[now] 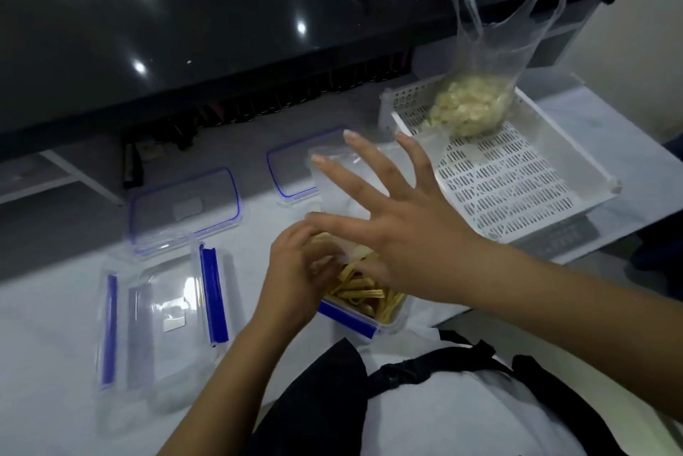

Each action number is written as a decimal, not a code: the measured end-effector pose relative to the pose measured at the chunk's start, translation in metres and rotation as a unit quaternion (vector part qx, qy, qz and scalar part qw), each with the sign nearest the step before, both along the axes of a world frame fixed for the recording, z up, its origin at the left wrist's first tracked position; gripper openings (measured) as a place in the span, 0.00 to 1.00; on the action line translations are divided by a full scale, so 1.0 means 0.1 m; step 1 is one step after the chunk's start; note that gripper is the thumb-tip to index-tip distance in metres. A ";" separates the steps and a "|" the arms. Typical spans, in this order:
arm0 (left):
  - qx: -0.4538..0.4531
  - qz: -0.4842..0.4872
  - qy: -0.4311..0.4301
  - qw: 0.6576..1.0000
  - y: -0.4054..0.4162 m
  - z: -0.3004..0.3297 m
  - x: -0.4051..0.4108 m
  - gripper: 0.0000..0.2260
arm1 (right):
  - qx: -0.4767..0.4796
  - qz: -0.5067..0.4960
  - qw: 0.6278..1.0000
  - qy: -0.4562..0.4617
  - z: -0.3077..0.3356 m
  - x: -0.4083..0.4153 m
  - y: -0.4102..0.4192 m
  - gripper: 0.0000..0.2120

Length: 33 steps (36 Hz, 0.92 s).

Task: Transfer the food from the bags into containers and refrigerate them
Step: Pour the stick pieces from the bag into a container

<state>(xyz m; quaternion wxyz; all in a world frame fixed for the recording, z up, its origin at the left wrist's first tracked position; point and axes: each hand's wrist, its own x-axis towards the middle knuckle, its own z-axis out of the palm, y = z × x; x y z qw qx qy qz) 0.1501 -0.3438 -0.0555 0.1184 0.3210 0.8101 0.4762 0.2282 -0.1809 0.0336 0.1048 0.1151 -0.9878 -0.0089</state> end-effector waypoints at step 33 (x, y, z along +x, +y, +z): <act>-0.147 0.110 -0.150 0.972 -0.36 -0.13 -0.52 0.08 | -0.255 -0.185 0.949 -0.029 -0.43 0.48 0.47 0.00</act>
